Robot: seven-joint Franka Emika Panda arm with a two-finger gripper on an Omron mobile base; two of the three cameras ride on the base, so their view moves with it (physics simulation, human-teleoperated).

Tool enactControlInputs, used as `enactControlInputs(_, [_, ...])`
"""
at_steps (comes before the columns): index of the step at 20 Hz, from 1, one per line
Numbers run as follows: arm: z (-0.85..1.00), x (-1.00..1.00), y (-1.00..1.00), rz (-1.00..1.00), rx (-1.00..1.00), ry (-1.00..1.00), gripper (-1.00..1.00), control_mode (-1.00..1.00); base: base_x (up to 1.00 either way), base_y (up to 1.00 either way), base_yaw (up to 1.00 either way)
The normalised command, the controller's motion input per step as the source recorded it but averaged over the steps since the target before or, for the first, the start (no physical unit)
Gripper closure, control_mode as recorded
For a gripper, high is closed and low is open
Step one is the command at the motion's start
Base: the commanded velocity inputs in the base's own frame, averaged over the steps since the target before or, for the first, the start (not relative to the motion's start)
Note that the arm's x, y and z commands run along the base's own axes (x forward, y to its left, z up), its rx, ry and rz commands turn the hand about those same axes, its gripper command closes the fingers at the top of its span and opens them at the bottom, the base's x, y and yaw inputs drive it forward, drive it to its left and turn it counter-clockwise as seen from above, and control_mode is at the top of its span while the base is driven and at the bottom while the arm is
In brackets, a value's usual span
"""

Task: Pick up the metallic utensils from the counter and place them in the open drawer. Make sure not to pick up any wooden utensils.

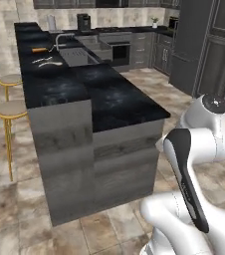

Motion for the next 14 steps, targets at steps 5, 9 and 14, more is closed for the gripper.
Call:
enactControlInputs(5, [0.0, 0.0, 0.0, 0.0, 0.0, 0.0, -1.0, 1.0, 0.0, 1.0, -0.32])
enactControlInputs(9, [0.0, 0.0, 0.0, 0.0, 0.0, 0.0, -1.0, 1.0, 0.0, 1.0, -0.52])
enactControlInputs(14, [0.0, 0.0, 0.0, 0.0, 0.0, 0.0, -1.0, 1.0, 0.0, 1.0, -0.55])
